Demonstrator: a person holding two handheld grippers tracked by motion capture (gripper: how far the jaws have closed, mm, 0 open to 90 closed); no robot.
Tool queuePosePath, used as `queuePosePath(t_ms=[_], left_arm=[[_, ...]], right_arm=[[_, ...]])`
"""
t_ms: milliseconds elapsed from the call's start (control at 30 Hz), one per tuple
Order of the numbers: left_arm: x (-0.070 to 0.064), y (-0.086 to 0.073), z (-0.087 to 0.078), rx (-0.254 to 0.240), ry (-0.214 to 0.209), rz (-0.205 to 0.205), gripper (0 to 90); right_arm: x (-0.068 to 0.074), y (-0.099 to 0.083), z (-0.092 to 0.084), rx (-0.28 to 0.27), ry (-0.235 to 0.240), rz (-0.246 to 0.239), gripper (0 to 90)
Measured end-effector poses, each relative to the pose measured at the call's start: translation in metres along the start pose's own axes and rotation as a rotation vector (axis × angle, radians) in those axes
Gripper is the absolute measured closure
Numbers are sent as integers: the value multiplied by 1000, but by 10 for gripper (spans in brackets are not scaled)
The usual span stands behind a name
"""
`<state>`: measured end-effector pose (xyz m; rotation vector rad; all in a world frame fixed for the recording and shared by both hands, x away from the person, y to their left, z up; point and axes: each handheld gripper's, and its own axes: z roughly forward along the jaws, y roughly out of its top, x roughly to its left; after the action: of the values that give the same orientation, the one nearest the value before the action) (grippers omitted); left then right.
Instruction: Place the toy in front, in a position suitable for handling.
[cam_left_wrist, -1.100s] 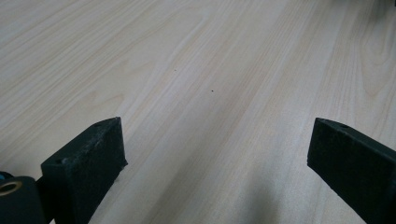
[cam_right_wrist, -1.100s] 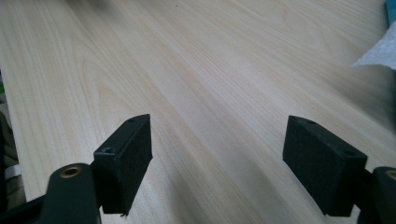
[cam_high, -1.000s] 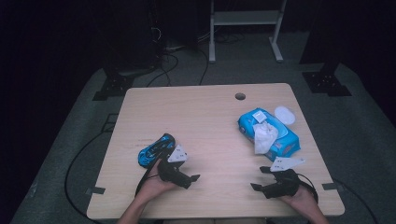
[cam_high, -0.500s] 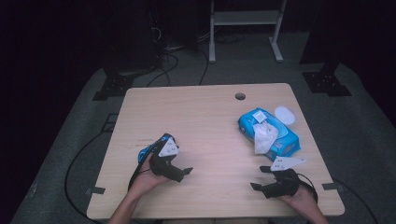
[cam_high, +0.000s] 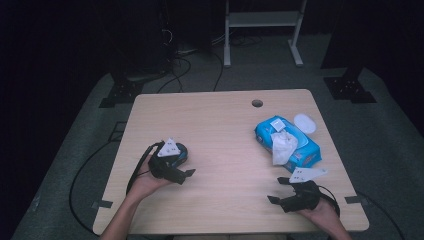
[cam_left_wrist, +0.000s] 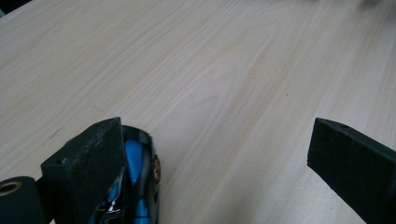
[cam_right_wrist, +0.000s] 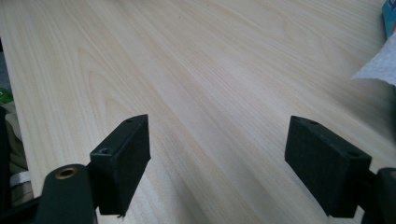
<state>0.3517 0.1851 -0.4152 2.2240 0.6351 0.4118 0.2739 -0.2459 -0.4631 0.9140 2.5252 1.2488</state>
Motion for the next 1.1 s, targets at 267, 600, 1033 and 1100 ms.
queuePosePath(t_ms=[267, 600, 1033, 1100], left_arm=[[25, -5, -4, 40, 24, -30, 36], [51, -20, 4, 111, 29, -77, 37], [64, -39, 20, 211, 6, -98, 52], [65, -42, 22, 220, 1, -101, 55]], right_arm=[[2, 1, 1, 5, 9, -11, 212], [5, 2, 5, 18, 21, -17, 212], [6, 2, 6, 24, 29, -24, 212], [6, 2, 6, 21, 30, -21, 212]])
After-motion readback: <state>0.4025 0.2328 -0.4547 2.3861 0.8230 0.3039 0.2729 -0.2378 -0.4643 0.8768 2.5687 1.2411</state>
